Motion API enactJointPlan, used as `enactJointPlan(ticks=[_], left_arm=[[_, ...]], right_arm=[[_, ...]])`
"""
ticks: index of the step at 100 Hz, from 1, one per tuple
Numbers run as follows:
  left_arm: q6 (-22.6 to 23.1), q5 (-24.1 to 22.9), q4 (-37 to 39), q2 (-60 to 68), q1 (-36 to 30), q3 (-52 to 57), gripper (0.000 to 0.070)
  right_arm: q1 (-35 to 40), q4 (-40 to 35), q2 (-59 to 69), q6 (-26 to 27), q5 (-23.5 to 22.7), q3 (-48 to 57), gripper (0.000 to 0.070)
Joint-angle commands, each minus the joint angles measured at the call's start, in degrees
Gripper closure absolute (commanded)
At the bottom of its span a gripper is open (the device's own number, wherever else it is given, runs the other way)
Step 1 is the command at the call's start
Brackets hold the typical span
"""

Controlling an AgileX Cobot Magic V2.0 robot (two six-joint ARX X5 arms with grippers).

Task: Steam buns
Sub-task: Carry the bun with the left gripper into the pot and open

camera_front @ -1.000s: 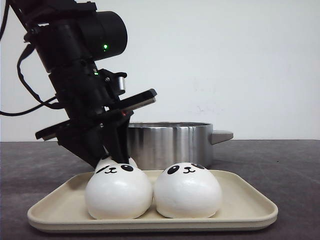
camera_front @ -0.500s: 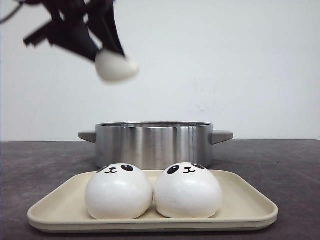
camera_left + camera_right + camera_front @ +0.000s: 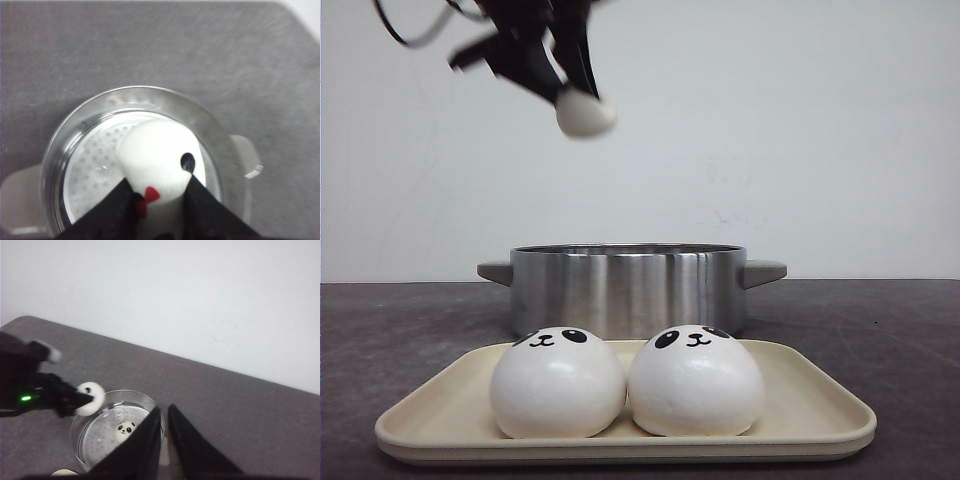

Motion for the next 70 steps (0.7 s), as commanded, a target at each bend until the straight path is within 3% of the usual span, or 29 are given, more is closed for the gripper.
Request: enactJointPlan(ticks=[1,25,39,45,57,70], left_arm=[[1.4,-1.5,0.2,4.1,0.0,2.8,0.0691],[1.6,-3.4,0.9,14.0,1.6,4.7,0.0689],[1.5,-3.5,1.7,18.1,2.6,4.7,0.0652],[1.4,-3.5,2.3,19.2,2.9,4.7,0.0569],[1.4,-3.5,2.9,20.5,3.1,4.7,0.0317],[1.4,-3.5,2.8,20.6,3.1,4.7,0.0145]], right_arm=[[0.6,-1.6,0.6,0.3,0.3,1.2,0.0683],[0.6,-3.2,0.6,0.3,3.3,1.2,0.0682],[0.6,-4.0,0.6,0.4,3.3,1.2,0.0682],[0.6,-4.3,0.6,0.4,3.2,1.2,0.0682],[0.6,-4.4,0.6,0.4,3.2,1.2,0.0682],[0.6,-4.4,0.6,0.6,3.1,1.2,0.0682]])
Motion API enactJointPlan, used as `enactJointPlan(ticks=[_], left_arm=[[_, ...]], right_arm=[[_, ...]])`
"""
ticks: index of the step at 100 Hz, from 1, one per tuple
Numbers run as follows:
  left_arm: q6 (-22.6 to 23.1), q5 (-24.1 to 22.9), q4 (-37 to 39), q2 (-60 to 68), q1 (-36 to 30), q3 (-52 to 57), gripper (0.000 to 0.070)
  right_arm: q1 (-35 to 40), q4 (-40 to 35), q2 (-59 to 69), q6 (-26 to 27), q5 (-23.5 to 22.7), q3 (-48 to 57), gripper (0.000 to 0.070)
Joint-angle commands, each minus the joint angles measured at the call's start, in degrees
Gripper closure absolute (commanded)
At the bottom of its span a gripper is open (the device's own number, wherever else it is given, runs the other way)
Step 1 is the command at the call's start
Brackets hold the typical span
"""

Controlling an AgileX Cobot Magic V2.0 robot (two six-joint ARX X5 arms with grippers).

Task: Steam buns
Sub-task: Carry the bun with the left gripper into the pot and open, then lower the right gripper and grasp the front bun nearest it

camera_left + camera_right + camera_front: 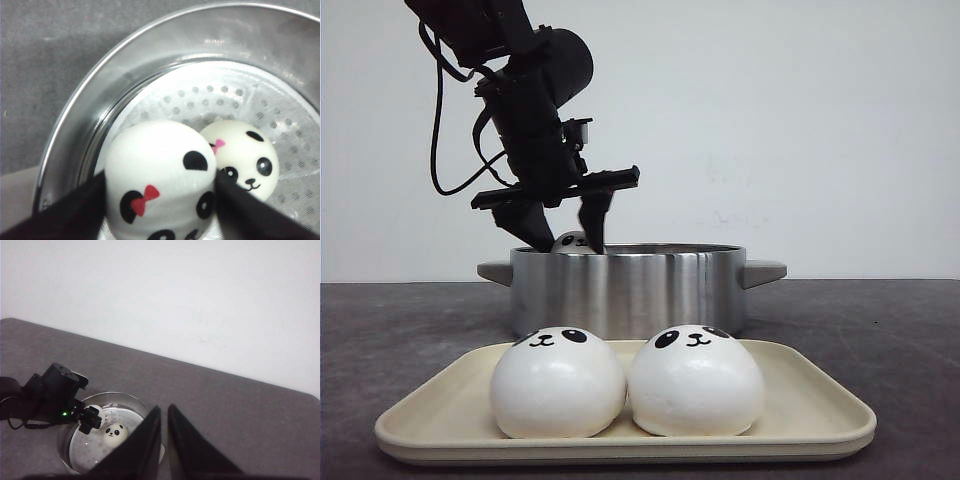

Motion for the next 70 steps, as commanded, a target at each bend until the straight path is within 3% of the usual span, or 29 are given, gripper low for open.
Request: enactJointPlan(ticks=[1,10,42,48,58,70], left_arm=[[0.6,-0.1,0.4,1.3,-0.3,1.4,0.0130],[0.6,0.9,0.4,1.3,-0.3,1.4,0.0000],[0.5,1.4,-4.1,-0.9,-0.5,5.4,0.0000],[0.0,1.4,-4.3,-3.4,-0.6,5.5,0.0000],[-0.3,1.4,-5.0,-8.4,-1.2,5.5,0.0068],[-0.3,1.4,-7.8,-15.6,-1.8,5.5,0.0069]], right_arm=[[0.6,-3.8,0.6,0.6,0.1,1.2,0.0682],[0.6,-3.8,0.6,0.6,0.1,1.2,0.0682],[0.6,-3.9,0.6,0.7,-0.1,-2.1,0.0683],[0.6,-3.9,0.6,1.0,-0.2,-4.7,0.0683],[0.6,-3.7,0.6,2.2,-0.2,-11.0,0.0683],[0.5,0.2,0.6,6.4,-1.5,-21.1,0.0683]])
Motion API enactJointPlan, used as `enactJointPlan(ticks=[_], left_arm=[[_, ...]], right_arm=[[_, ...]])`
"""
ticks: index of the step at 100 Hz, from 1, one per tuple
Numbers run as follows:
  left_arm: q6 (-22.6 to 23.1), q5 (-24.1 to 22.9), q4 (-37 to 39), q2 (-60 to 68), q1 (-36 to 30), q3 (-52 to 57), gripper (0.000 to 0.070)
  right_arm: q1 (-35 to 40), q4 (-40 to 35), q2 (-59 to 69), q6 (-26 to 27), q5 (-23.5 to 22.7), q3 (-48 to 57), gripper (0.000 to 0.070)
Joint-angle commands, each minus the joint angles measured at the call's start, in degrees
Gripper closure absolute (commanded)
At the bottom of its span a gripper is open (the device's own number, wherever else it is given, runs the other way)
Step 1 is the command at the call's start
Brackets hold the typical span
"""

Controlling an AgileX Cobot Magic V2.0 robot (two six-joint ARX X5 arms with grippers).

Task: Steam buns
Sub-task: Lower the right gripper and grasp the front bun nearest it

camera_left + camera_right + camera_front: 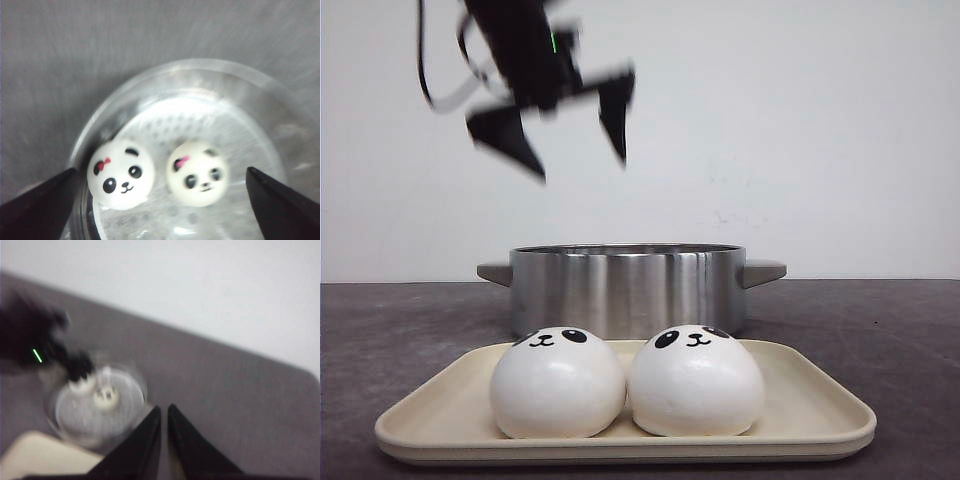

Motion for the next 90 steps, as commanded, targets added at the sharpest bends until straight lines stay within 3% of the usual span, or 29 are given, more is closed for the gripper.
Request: enactJointPlan(ticks=[1,32,58,63,67,68,73,75,83,90], left_arm=[[-0.2,0.3,-1.2,-3.5,-0.9,1.5,0.0069],[-0.9,5.2,-8.3,-23.6,-3.7,1.5,0.0070],[-0.3,5.2,-12.3,-34.9,-4.7,1.5,0.0069],[0.5,5.2,-13.5,-36.3,-4.7,1.5,0.0069],[0.6,5.2,-14.4,-37.3,-4.7,1.5,0.0069],[0.6,5.2,-14.8,-37.6,-4.7,1.5,0.0069],[0.5,5.2,-15.6,-38.5,-4.7,1.5,0.0069],[0.5,5.2,-16.0,-38.9,-4.7,1.5,0.0069],[0.5,5.2,-17.0,-40.1,-4.8,1.5,0.0069],[0.5,5.2,-17.5,-40.9,-4.8,1.5,0.0069]], right_arm=[[0.5,0.4,0.8,4.3,-1.1,-4.3,0.0683],[0.2,21.0,1.2,13.7,-14.9,-31.1,0.0683],[0.1,24.6,5.2,20.0,-23.0,-44.5,0.0672],[0.1,24.7,6.5,20.4,-23.8,-45.3,0.0561],[0.1,24.7,7.7,20.9,-24.2,-45.6,0.0378],[0.2,24.7,8.2,21.0,-24.4,-45.6,0.0297],[0.3,24.9,9.6,21.1,-25.3,-45.6,0.0096],[0.3,25.1,10.1,21.1,-25.7,-45.6,0.0050],[0.3,26.6,12.5,21.5,-28.1,-45.6,0.0047],[0.3,27.5,14.5,21.7,-30.1,-45.6,0.0102]])
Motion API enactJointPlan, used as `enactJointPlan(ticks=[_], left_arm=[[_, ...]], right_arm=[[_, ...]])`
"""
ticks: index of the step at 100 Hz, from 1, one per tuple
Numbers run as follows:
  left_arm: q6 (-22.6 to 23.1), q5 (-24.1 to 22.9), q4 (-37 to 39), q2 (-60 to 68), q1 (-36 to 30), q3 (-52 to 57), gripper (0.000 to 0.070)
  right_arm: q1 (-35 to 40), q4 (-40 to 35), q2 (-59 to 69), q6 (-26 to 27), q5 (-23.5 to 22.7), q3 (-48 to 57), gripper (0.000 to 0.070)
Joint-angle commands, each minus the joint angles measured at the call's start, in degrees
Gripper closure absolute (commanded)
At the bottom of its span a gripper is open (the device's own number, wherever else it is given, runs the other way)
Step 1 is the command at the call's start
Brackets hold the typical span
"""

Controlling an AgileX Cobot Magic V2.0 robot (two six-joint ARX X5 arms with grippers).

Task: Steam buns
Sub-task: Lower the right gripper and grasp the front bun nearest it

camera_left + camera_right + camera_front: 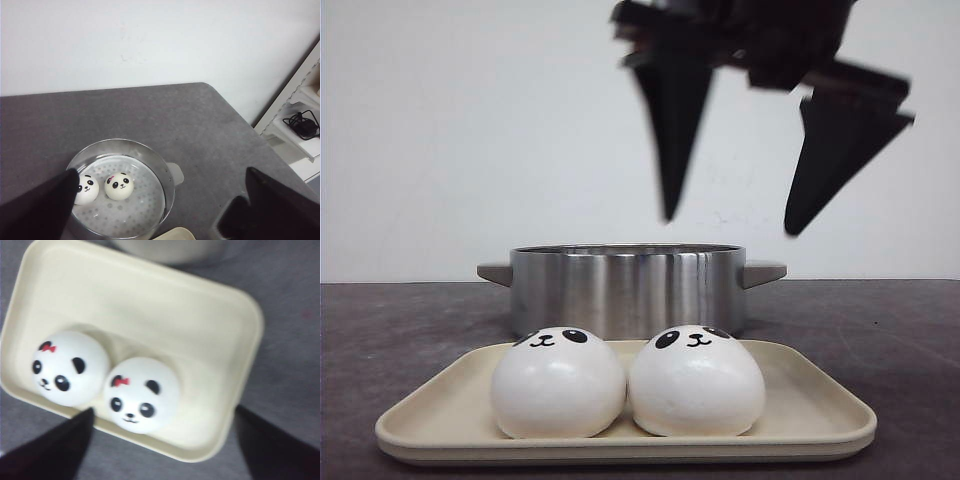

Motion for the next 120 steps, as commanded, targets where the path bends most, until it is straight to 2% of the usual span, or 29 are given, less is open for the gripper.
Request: enactJointPlan(ticks=[1,10,60,70,81,85,90,94,120], left_arm=[[0.6,-0.2,0.0,-0.2,-0.4,1.1,0.0069],[0.6,-0.2,-0.5,-0.9,-0.4,1.1,0.0069],[0.6,-0.2,-1.3,-1.5,-0.4,1.1,0.0070],[0.6,-0.2,-1.4,-1.5,-0.4,1.1,0.0070],[0.6,-0.2,-1.4,-1.5,-0.4,1.1,0.0069],[0.6,-0.2,-1.4,-1.5,-0.4,1.1,0.0069],[0.6,-0.2,-1.4,-1.5,-0.4,1.1,0.0070],[0.6,-0.2,-1.4,-1.5,-0.4,1.1,0.0070],[0.7,-0.7,-2.7,-1.5,-0.4,1.1,0.0069]], right_arm=[[0.6,0.9,2.5,1.3,-1.6,0.7,0.0112],[0.6,1.2,5.2,1.9,-3.0,0.7,0.0160],[0.6,1.1,13.9,2.0,-5.5,0.6,0.0189],[0.6,1.2,14.8,2.0,-6.4,0.6,0.0288],[0.6,1.5,15.3,2.0,-7.7,0.6,0.0362],[0.6,1.6,15.3,1.8,-7.7,0.6,0.0466],[0.6,2.0,15.3,1.5,-7.4,0.6,0.0700],[0.7,2.4,15.3,1.0,-7.1,0.7,0.0679],[0.9,2.5,8.3,-1.4,-6.2,6.2,0.0681]])
